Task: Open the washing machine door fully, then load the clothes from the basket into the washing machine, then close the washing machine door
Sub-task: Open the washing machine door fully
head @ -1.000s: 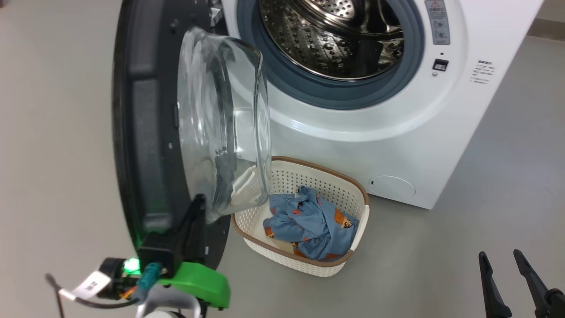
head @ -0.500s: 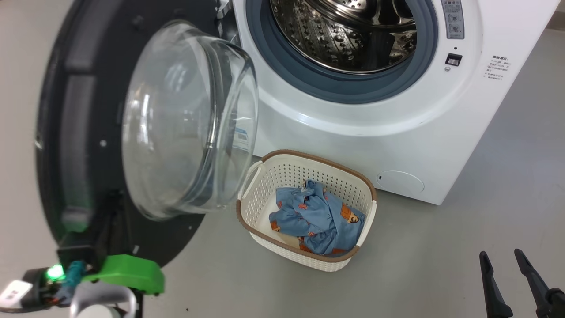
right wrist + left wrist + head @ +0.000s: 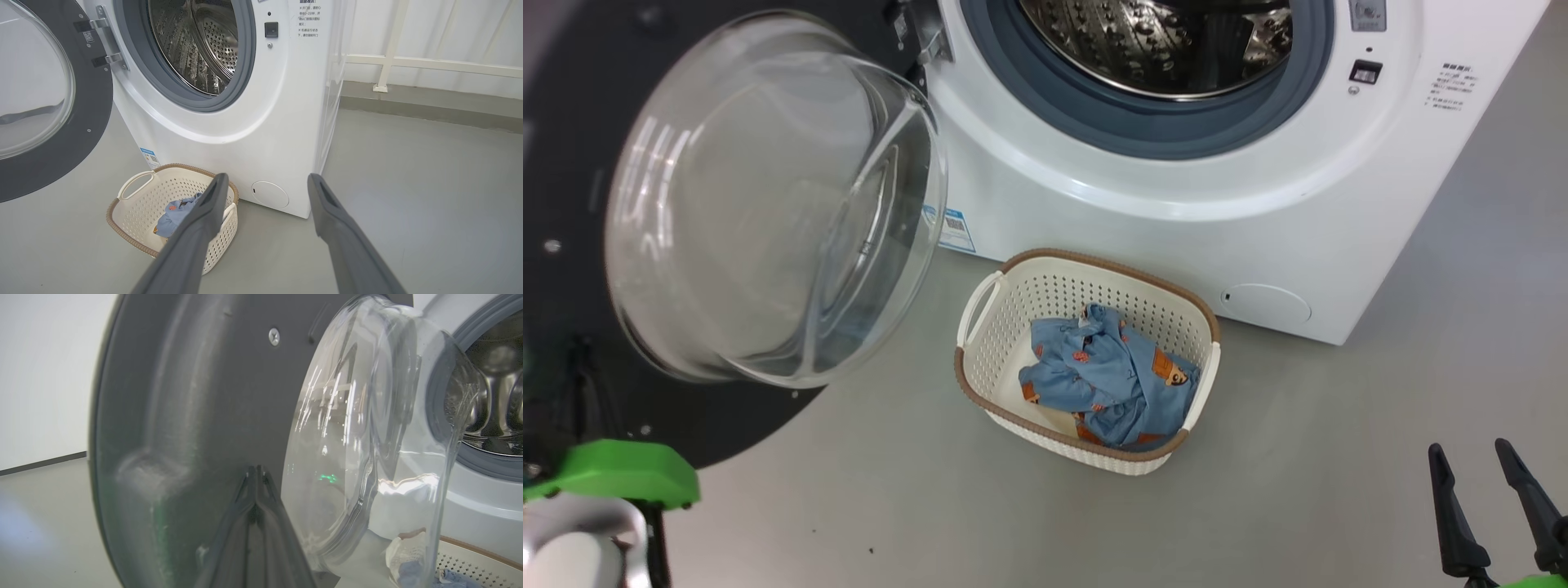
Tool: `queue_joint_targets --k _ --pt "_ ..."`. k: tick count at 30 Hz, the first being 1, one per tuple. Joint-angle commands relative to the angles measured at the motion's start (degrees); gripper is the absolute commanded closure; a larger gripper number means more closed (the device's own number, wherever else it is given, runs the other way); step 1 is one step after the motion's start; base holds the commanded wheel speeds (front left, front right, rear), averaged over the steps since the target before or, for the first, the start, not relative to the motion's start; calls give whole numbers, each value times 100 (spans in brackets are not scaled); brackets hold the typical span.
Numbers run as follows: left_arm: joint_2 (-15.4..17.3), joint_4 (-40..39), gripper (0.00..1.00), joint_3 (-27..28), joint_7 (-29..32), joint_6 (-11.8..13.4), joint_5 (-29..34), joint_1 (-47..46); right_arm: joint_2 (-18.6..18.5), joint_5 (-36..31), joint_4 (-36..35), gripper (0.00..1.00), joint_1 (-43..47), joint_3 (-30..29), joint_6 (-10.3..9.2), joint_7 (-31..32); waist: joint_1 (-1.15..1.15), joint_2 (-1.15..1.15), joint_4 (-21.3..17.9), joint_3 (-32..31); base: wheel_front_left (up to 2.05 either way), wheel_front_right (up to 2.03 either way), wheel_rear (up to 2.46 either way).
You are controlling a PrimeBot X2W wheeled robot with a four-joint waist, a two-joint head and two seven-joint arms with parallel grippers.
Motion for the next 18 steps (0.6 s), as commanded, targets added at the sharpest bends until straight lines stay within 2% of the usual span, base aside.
queue_joint_targets --k 1,2,18 --pt "404 61 100 432 -109 -62 -119 -384 -129 9 -173 0 -165 109 17 -69 0 0 -4 135 0 0 0" --pt "404 61 100 432 -109 -62 -119 -384 -129 9 -173 0 -165 109 17 -69 0 0 -4 135 0 0 0" --pt "889 1710 100 975 -451 -1048 -751 -1328 -408 41 -292 0 -286 48 17 -69 0 0 -26 613 0 0 0"
